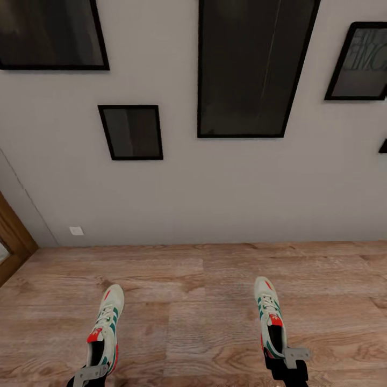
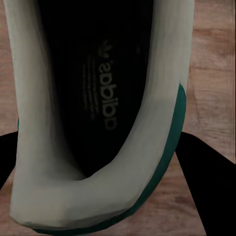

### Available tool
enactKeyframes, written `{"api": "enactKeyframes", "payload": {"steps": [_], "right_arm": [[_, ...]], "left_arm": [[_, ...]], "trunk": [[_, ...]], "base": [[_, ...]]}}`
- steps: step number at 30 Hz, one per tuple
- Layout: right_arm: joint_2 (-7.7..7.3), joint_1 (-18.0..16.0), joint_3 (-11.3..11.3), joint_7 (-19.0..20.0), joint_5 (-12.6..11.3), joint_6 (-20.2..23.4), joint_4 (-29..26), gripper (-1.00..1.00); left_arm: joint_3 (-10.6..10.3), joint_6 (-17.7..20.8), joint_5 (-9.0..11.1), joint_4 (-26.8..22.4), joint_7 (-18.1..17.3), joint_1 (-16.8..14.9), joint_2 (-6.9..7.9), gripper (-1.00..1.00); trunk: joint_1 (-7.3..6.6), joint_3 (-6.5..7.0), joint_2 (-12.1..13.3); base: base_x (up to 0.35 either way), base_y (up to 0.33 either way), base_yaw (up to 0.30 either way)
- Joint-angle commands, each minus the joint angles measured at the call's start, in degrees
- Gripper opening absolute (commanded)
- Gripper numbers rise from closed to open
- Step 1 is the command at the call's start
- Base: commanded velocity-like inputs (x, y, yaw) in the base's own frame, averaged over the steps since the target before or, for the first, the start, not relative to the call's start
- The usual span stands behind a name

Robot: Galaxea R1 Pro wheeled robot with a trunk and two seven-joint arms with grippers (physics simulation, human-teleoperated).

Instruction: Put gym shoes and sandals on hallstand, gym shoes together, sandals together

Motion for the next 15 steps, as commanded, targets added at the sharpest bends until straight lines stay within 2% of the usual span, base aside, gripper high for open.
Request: {"api": "enactKeyframes", "payload": {"steps": [1, 15], "right_arm": [[0.02, -0.07, -0.49, 0.29, 0.27, -0.24, 0.07, -1.00], [0.02, -0.07, -0.50, 0.29, 0.26, -0.24, 0.15, -1.00]], "left_arm": [[0.45, -0.13, -0.18, 0.01, -0.58, -0.04, -0.04, -1.00], [0.36, -0.14, -0.33, 0.70, -0.58, -0.04, -0.13, -1.00]], "trunk": [[-0.01, -0.04, -0.02], [-0.01, -0.04, -0.02]], "base": [[0.000, 0.000, -0.297], [0.000, 0.000, -0.299]]}}
